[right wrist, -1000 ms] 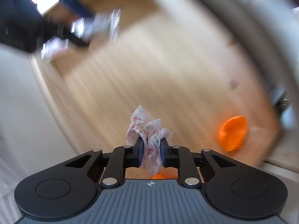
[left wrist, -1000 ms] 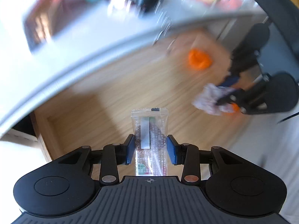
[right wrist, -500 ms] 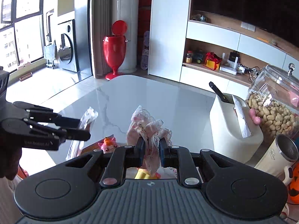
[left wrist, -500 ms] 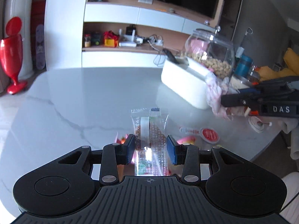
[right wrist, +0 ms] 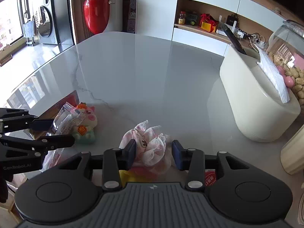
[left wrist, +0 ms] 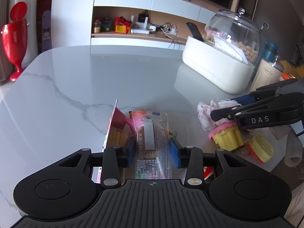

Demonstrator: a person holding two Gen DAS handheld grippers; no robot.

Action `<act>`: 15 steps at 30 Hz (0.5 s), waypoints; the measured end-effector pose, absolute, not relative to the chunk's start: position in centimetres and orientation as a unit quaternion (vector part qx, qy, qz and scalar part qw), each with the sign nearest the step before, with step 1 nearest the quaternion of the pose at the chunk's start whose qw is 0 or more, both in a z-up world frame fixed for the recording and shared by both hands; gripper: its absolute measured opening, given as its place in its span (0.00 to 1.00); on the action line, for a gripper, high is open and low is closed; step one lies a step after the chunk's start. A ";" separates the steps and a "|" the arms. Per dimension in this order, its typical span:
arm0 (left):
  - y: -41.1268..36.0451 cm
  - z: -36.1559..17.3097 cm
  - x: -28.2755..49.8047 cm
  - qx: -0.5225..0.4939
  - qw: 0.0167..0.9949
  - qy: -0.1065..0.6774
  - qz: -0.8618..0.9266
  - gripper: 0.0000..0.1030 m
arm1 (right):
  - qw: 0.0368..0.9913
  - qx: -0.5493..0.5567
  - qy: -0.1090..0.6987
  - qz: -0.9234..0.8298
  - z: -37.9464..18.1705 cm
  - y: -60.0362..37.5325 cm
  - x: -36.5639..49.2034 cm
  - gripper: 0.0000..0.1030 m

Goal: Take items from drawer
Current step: 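Place the snack packet and wrapper on the countertop with both tools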

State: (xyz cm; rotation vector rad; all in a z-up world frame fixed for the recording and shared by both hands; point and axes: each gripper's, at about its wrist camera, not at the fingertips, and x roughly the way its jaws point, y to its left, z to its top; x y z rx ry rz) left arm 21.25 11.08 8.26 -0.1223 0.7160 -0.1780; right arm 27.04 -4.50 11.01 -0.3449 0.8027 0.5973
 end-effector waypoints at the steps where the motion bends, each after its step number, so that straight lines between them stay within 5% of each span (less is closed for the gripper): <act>1: 11.0 8.4 21.3 -0.062 0.929 0.354 -0.089 0.41 | 0.864 -0.169 0.382 0.282 10.9 -4.4 27.0 0.43; 10: 12.2 10.6 19.9 -0.097 0.939 0.317 -0.090 0.41 | 0.889 -0.184 0.305 0.287 14.7 -5.9 22.3 0.46; 15: 12.8 11.2 19.6 -0.100 0.940 0.318 -0.075 0.41 | 0.847 -0.137 0.353 0.373 15.4 -6.4 19.3 0.48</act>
